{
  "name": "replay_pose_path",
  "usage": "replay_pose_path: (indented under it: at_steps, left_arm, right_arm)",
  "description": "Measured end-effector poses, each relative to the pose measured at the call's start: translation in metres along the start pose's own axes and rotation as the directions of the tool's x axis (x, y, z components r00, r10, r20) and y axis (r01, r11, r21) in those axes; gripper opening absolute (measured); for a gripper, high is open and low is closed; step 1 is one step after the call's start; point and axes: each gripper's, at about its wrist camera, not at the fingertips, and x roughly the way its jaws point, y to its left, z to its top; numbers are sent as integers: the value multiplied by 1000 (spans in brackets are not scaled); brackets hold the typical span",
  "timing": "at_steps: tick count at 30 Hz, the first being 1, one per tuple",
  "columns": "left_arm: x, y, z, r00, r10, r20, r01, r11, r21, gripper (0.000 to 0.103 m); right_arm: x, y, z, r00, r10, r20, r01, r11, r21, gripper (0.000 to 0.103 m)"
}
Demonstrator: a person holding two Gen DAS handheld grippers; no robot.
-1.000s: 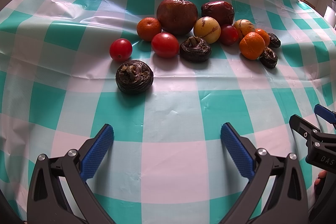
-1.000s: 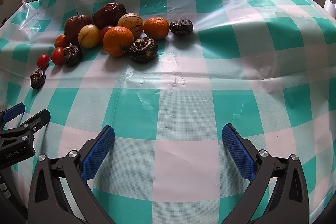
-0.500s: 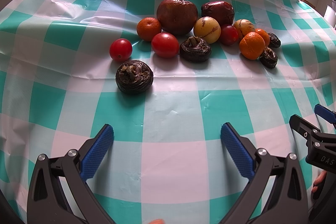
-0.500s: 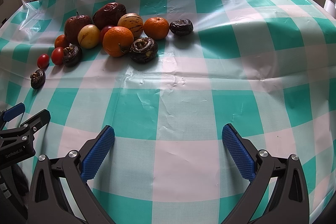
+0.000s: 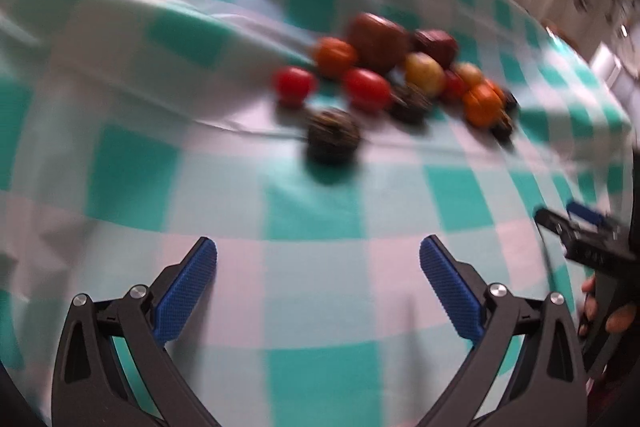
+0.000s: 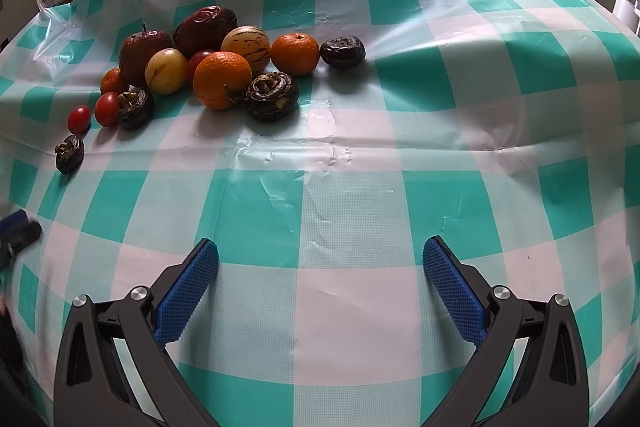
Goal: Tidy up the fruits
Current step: 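Grasp a dark brown fruit with the left tool while the right tool grasps another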
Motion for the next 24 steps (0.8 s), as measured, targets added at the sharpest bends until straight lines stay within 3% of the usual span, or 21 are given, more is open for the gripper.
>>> replay_pose_path:
  at_steps: [4, 8, 12, 14, 16, 17, 22, 24]
  left_arm:
    - [7, 19, 17, 1000, 10, -3, -10, 999, -42, 101]
    - [28, -10, 37, 1000, 28, -6, -28, 999, 19, 99]
    - [50, -32, 54, 996, 93, -6, -92, 995, 42, 84]
    - [56, -38, 58, 987, 158, 6, -158, 984, 77, 71]
    - [54, -39, 56, 988, 155, 17, -156, 983, 100, 48]
    - [50, -36, 54, 988, 151, 25, -152, 983, 102, 43]
    - [29, -1, 41, 995, 85, 58, -86, 996, 8, 43]
    - [19, 16, 39, 993, 79, 90, -76, 996, -38, 43]
  right_arm:
    - [0, 0, 0, 1000, 0, 0, 0, 1000, 0, 99]
    - [0, 0, 0, 1000, 1, 0, -1, 1000, 0, 99]
    - [0, 0, -1, 1000, 0, 0, 0, 1000, 0, 99]
    - [-1, 2, -3, 1000, 3, 1, -3, 1000, -1, 99]
    - [-3, 4, -3, 1000, 20, 7, -20, 1000, -10, 98]
    - [-5, 6, -3, 999, 40, 15, -39, 999, -23, 98]
    - [-11, 38, 4, 977, 208, 55, -204, 976, -72, 96]
    - [-6, 62, 11, 974, 221, 48, -214, 970, -116, 89]
